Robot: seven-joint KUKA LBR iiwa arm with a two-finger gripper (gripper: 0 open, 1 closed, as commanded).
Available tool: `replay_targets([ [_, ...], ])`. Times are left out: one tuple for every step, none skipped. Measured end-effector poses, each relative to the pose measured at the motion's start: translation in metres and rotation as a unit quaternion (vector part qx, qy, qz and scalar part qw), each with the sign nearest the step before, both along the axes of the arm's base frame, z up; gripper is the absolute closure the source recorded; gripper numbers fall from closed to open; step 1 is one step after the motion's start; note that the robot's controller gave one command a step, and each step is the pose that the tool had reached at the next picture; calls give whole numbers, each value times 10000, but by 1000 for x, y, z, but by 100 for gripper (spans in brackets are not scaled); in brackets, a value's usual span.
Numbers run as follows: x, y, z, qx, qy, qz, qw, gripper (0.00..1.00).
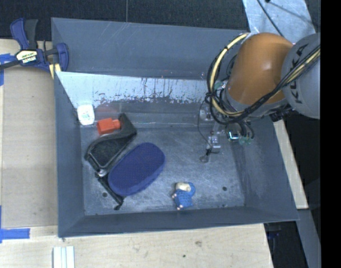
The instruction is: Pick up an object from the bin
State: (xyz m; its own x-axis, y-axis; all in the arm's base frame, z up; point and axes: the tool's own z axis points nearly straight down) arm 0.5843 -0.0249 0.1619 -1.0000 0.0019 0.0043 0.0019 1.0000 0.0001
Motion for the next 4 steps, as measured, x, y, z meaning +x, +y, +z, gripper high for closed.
replay_targets([
  [-82,52,-93,-5,-51,703,9975,0],
  [-46,23,59,-7,-85,450,9990,0],
  [-68,63,-14,1,3,277,9996,0],
  [-96,51,-87,1,-44,2017,9794,0],
])
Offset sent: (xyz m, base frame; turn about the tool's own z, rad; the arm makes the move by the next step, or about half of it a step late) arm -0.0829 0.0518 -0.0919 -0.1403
